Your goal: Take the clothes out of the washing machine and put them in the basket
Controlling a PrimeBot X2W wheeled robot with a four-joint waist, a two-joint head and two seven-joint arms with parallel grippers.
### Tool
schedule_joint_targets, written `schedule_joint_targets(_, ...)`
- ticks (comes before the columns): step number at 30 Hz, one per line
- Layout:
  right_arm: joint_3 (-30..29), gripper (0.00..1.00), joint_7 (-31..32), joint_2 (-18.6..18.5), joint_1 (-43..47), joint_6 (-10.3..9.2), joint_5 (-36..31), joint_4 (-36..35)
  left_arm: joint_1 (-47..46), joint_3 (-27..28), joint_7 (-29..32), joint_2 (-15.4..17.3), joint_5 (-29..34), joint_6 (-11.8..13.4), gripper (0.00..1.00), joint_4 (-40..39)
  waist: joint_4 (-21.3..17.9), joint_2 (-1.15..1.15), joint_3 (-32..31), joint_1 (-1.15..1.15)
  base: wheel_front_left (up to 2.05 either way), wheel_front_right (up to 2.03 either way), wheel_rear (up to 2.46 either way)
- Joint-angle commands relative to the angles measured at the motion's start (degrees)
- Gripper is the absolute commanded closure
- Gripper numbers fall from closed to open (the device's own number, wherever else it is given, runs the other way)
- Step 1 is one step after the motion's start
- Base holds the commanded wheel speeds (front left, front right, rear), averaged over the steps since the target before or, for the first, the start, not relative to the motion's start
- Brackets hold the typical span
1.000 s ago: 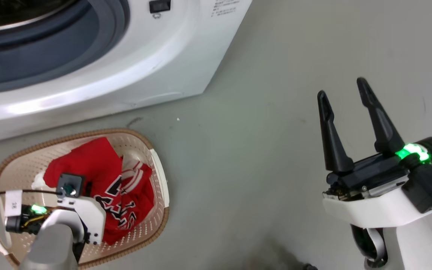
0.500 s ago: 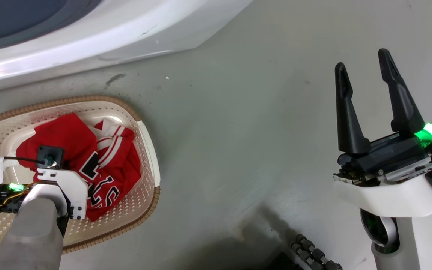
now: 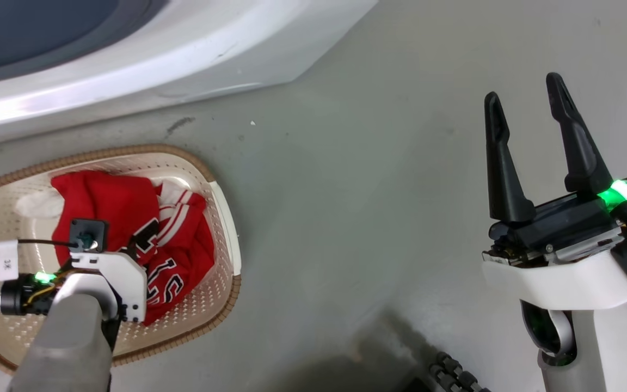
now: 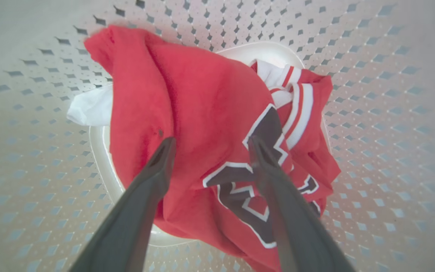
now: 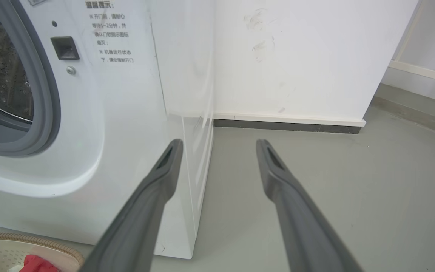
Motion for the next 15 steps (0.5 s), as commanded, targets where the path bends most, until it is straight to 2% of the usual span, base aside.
schedule_joint_targets(1,-0.1,0.00,-0.1,0.0,0.5,-0.04,-0.5,0.4,1.0,0.2,-0.6,-0.6,-0.5,0.1,0.00,0.0,0.8,0.00,-2.2,-0.01,0.00,0.00,0.00)
schedule_joint_targets(7,0.8,0.00,-0.1,0.0,3.1,-0.04,-1.7,2.7,5.1,-0.4,-1.4,-2.5,-1.1,-0.5,0.00,-1.3,2.2,0.00,-9.0,-0.01,0.00,0.00,0.00)
schedule_joint_targets(15,0.9,0.00,-0.1,0.0,7.2,-0.04,-3.6,4.8,14.1,-0.1,-1.5,-4.9,-2.2,-0.7,0.00,-11.7,4.3,0.00,-18.0,-0.01,0.00,0.00,0.00)
